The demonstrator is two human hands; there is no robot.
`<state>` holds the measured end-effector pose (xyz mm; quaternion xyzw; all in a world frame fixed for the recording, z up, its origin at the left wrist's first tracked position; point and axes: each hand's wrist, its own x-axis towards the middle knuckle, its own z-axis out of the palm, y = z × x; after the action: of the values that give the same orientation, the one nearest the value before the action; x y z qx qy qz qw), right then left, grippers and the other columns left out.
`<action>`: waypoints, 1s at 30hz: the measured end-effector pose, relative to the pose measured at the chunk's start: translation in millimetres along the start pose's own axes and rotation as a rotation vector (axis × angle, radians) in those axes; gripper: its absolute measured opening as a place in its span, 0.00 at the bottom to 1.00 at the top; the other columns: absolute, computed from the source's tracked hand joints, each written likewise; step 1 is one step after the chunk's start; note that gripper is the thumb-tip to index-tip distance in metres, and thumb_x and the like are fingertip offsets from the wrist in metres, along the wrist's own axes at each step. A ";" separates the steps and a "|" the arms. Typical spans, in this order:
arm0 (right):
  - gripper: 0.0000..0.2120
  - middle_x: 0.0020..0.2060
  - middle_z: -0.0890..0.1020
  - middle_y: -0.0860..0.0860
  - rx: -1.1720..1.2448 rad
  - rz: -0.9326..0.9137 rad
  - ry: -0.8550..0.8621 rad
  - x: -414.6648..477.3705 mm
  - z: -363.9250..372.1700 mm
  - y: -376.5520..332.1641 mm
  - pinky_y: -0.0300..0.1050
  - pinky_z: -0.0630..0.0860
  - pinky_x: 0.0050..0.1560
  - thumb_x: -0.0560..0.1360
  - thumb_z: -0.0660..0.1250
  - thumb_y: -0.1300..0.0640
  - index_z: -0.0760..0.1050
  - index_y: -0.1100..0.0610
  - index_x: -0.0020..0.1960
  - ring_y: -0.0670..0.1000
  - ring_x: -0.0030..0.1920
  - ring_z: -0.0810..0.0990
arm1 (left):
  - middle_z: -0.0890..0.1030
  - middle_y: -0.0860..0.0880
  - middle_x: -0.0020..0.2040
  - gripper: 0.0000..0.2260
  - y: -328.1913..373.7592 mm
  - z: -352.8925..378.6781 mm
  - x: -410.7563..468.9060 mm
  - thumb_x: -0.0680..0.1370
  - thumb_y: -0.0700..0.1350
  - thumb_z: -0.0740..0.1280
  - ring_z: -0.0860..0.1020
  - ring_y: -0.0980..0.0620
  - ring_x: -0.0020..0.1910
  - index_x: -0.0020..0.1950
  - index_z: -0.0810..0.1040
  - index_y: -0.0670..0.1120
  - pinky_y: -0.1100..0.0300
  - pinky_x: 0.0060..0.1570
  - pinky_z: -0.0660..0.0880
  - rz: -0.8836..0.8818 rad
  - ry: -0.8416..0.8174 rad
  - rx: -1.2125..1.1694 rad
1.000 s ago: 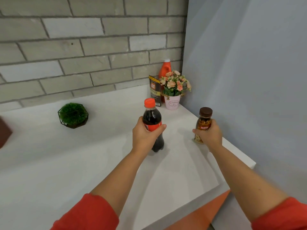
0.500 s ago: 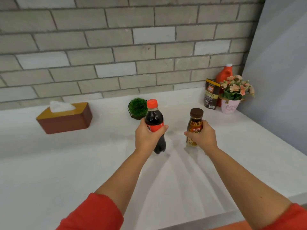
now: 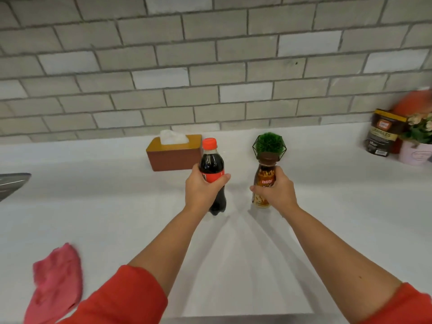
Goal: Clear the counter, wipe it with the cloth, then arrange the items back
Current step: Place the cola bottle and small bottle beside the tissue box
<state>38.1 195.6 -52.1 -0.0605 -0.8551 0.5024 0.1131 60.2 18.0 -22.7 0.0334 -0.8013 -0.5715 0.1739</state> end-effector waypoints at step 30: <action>0.33 0.51 0.79 0.50 -0.001 -0.301 -0.450 89.1 274.8 -159.7 0.57 0.78 0.53 0.62 0.77 0.52 0.62 0.53 0.60 0.53 0.52 0.80 | 0.74 0.51 0.51 0.25 -114.5 -196.7 187.7 0.73 0.50 0.71 0.73 0.50 0.49 0.65 0.65 0.45 0.56 0.47 0.69 -0.153 0.230 0.183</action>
<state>-116.3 -95.3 -30.0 0.1803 -0.8583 0.4804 -0.0065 -70.0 -246.6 -27.5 0.1752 -0.8199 -0.5000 0.2168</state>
